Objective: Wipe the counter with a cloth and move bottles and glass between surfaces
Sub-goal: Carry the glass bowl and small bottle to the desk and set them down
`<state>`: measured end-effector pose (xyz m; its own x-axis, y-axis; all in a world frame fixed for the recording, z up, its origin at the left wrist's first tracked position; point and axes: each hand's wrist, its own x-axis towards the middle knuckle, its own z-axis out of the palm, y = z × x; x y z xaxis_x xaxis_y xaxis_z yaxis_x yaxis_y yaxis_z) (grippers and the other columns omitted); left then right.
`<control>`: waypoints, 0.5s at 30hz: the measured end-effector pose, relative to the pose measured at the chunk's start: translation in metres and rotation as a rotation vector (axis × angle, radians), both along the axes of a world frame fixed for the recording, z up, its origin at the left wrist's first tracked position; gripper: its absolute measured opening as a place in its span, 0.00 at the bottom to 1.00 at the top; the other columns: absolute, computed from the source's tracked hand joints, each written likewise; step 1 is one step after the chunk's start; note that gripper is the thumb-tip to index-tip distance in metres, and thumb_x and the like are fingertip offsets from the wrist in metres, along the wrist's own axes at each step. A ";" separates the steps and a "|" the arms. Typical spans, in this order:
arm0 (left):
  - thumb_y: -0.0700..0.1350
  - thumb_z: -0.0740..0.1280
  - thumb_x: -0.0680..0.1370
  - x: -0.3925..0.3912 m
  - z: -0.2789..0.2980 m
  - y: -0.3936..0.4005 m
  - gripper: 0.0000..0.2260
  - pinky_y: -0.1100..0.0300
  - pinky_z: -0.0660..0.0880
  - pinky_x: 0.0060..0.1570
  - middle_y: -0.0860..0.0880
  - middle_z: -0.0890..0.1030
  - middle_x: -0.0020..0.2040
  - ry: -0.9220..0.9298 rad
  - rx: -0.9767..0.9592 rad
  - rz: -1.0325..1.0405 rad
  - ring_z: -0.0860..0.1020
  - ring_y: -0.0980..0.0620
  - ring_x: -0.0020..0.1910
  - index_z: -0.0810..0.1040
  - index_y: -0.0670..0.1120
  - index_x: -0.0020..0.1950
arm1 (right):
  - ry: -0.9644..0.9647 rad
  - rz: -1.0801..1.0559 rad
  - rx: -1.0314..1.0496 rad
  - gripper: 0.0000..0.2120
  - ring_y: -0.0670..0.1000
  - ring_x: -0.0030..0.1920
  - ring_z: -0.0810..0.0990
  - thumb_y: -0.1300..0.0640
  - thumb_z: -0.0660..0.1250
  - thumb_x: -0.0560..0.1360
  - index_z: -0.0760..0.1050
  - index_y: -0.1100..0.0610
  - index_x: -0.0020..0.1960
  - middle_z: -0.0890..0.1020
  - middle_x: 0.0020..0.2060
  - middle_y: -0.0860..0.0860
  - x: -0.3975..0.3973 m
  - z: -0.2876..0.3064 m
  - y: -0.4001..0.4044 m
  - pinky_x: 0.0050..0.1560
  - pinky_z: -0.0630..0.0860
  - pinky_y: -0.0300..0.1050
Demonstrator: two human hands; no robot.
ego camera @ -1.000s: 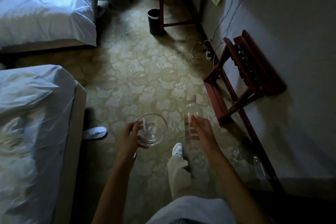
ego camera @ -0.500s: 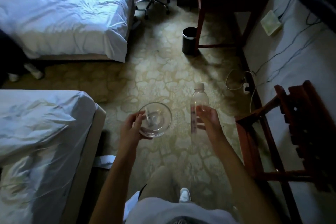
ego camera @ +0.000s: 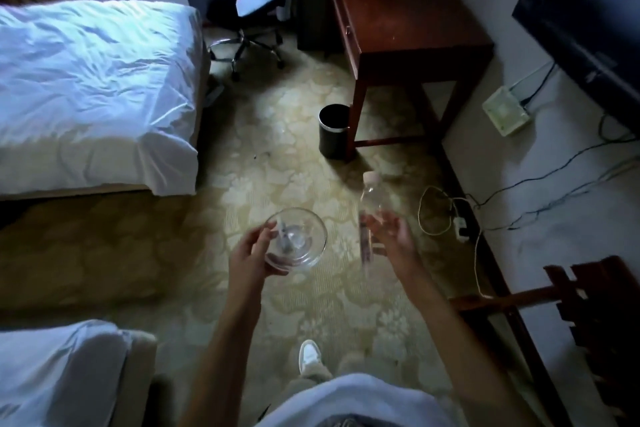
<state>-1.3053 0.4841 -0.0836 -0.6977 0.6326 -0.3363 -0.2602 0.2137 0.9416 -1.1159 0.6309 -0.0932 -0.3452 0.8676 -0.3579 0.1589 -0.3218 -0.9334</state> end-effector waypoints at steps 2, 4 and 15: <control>0.45 0.64 0.81 -0.034 0.012 0.043 0.11 0.58 0.79 0.30 0.46 0.83 0.57 0.021 0.021 -0.006 0.83 0.48 0.40 0.81 0.47 0.61 | 0.017 -0.015 0.008 0.25 0.50 0.56 0.80 0.44 0.70 0.72 0.68 0.51 0.64 0.77 0.59 0.50 -0.033 0.008 0.041 0.53 0.79 0.47; 0.45 0.64 0.81 -0.065 0.018 0.085 0.12 0.59 0.78 0.30 0.47 0.83 0.56 0.044 0.045 -0.014 0.84 0.49 0.40 0.80 0.46 0.62 | 0.026 -0.030 0.009 0.27 0.51 0.57 0.80 0.44 0.71 0.72 0.68 0.52 0.65 0.77 0.59 0.50 -0.065 0.008 0.079 0.53 0.79 0.47; 0.44 0.64 0.81 -0.232 -0.009 0.336 0.11 0.58 0.79 0.30 0.47 0.84 0.54 -0.006 0.011 -0.023 0.84 0.48 0.38 0.81 0.45 0.61 | 0.070 0.017 -0.117 0.30 0.56 0.57 0.80 0.45 0.73 0.70 0.68 0.56 0.65 0.79 0.60 0.57 -0.251 -0.032 0.329 0.50 0.79 0.50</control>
